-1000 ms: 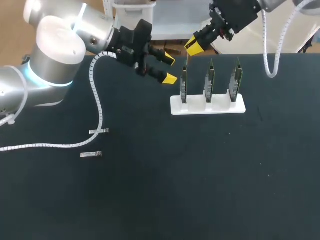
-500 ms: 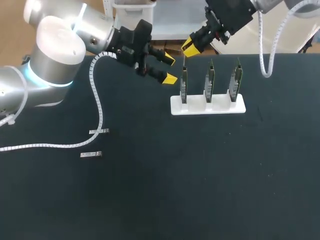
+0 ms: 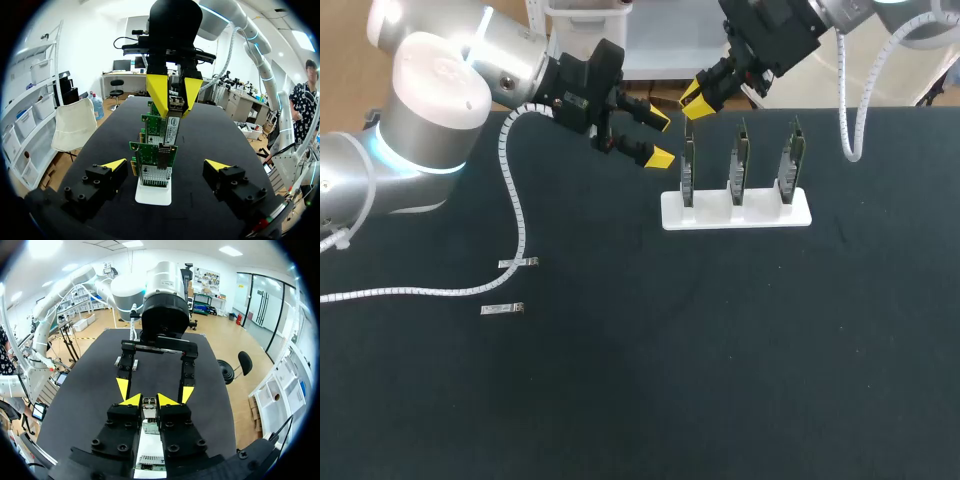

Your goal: Pick up the optical module with the left hand, and insert it into the network port with the right hand.

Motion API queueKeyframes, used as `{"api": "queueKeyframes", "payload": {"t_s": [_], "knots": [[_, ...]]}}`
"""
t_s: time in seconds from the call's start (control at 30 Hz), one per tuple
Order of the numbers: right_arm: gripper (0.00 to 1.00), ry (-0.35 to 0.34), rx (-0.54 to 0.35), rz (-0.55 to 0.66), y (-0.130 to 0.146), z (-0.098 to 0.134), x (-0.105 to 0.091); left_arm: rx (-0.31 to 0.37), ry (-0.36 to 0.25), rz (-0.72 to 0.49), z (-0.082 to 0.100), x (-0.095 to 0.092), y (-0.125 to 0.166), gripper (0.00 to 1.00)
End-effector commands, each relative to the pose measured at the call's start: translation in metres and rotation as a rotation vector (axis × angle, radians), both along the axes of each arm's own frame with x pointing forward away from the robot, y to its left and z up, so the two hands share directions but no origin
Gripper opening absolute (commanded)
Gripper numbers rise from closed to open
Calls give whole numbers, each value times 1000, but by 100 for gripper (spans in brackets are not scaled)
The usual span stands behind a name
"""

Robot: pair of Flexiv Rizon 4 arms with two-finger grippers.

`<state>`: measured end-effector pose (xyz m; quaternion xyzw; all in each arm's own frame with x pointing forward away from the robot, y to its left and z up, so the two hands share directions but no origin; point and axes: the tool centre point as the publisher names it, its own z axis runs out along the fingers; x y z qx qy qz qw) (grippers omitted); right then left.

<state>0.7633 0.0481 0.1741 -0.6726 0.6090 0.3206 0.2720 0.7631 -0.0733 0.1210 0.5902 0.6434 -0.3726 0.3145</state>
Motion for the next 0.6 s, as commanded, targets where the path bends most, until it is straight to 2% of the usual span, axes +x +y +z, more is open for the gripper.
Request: {"api": "queueKeyframes", "payload": {"t_s": [0.03,0.6], "knots": [[0,-10,-6,-11,1,-1,-4,5,3,-1,1,1,-1,100],[0,-46,-33,-14,-1,-2,-2,5,3,-1,1,1,-1,100]]}}
